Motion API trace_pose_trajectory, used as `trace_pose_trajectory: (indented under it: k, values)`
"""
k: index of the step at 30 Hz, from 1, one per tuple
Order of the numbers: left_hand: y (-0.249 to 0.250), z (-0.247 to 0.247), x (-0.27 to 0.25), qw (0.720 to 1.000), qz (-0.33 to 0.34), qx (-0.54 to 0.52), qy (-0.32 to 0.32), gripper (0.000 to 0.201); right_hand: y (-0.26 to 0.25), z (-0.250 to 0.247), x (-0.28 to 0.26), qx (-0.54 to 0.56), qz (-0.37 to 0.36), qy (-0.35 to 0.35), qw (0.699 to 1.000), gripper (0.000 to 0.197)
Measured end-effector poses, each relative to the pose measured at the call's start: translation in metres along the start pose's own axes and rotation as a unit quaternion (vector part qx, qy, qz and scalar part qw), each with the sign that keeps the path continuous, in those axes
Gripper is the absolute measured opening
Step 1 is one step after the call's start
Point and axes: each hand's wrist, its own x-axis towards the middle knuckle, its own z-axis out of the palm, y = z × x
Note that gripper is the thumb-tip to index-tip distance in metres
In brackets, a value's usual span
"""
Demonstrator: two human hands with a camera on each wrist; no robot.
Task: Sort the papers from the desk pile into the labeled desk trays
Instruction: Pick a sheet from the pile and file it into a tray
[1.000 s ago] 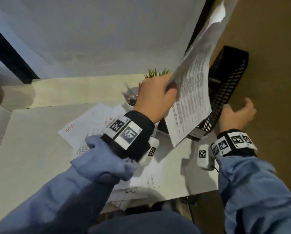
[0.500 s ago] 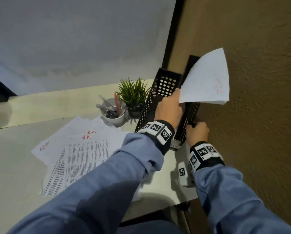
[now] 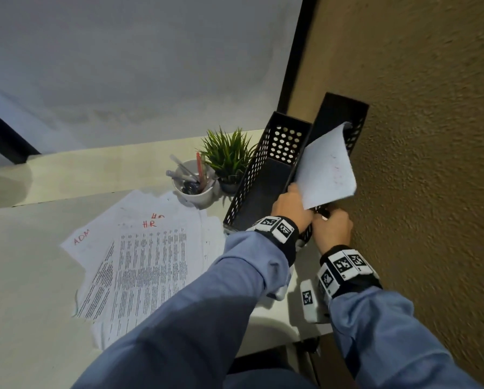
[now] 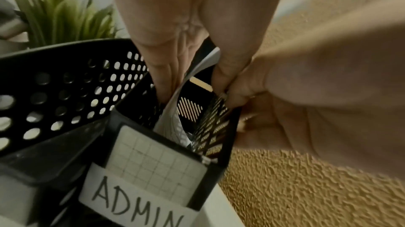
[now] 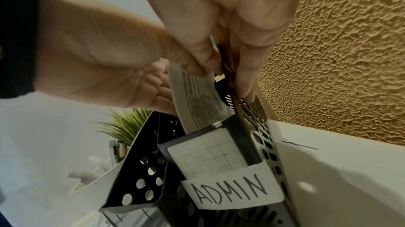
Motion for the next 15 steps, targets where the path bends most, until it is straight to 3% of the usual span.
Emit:
trace_pose_trajectory:
  k: [4, 6, 8, 10, 13, 15]
  values:
    - [-0.005, -0.018, -0.018, 0.998, 0.054, -0.017, -0.008, 0.052, -0.001, -0.009, 0.0, 0.029, -0.002, -0.012, 1.0, 0.034]
    - [-0.019, -0.033, -0.038, 0.994, 0.103, -0.029, 0.006, 0.051, -0.008, -0.017, -0.004, 0.065, -0.034, 0.009, 0.997, 0.043]
    - [-0.046, -0.052, -0.059, 0.992, 0.101, -0.054, 0.045, 0.047, -0.02, -0.025, -0.011, 0.12, -0.058, 0.05, 0.99, 0.055]
    - [-0.09, -0.073, -0.079, 0.989, 0.034, -0.101, 0.099, 0.037, -0.037, -0.03, -0.023, 0.158, -0.116, 0.098, 0.976, 0.063]
    - [-0.177, -0.103, -0.102, 0.968, -0.134, -0.102, 0.186, 0.033, -0.063, -0.022, -0.051, 0.118, -0.283, 0.164, 0.938, 0.066]
    - [-0.233, -0.118, -0.116, 0.945, -0.23, -0.06, 0.224, 0.038, -0.075, 0.0, -0.071, 0.089, -0.391, 0.147, 0.904, 0.065]
